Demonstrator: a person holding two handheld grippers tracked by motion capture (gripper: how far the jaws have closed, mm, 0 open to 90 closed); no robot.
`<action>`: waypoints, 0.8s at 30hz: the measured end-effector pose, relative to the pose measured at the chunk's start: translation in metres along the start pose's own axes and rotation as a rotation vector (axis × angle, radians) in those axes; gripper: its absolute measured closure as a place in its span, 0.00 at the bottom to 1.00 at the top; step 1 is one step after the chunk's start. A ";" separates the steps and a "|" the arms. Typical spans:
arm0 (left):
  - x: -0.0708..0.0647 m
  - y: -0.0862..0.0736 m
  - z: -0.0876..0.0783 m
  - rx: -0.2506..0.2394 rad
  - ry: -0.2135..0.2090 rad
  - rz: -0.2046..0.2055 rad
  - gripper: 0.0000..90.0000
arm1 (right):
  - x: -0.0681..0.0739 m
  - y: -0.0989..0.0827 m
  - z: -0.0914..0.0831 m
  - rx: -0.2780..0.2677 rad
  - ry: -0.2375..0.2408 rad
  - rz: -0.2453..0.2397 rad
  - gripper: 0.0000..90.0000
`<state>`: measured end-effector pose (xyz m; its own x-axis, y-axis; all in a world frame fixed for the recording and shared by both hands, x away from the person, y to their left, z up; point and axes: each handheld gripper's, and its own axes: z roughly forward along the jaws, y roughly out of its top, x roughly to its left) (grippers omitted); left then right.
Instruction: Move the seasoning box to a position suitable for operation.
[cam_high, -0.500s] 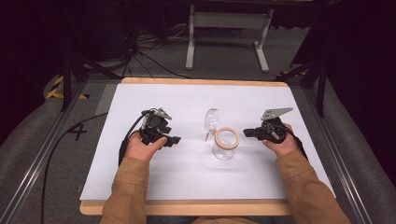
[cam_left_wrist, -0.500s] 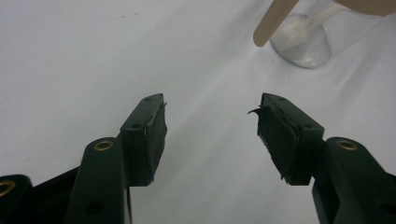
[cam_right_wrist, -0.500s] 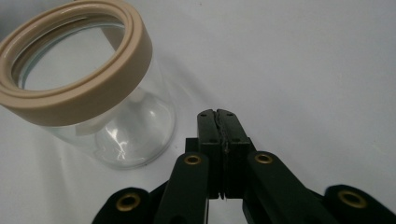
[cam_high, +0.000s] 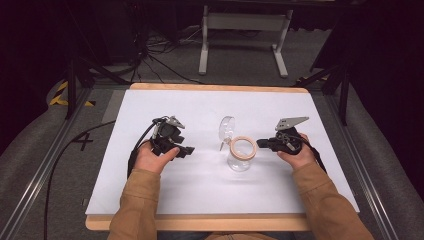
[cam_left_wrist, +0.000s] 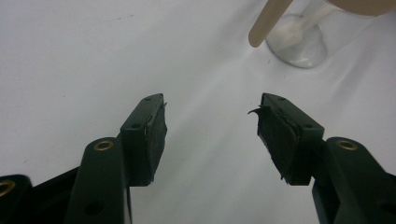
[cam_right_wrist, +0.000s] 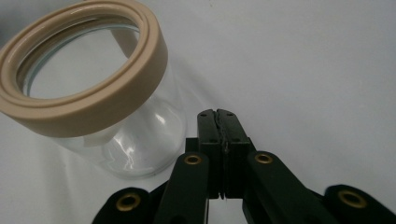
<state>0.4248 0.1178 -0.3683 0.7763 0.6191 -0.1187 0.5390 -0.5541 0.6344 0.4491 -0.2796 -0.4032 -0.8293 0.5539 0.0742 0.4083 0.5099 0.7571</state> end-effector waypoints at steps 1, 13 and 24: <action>0.000 0.000 0.000 -0.001 -0.002 -0.002 0.47 | 0.001 0.001 0.001 0.000 0.003 -0.002 1.00; -0.007 0.003 -0.003 -0.005 -0.001 0.012 0.47 | 0.007 0.003 0.012 0.005 0.036 -0.029 1.00; -0.008 0.002 -0.005 -0.001 -0.003 0.016 0.46 | 0.009 0.004 0.015 0.011 0.050 -0.043 1.00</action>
<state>0.4184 0.1142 -0.3621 0.7861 0.6081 -0.1110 0.5260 -0.5637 0.6369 0.4492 -0.2624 -0.4095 -0.8642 0.4977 0.0746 0.3761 0.5402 0.7529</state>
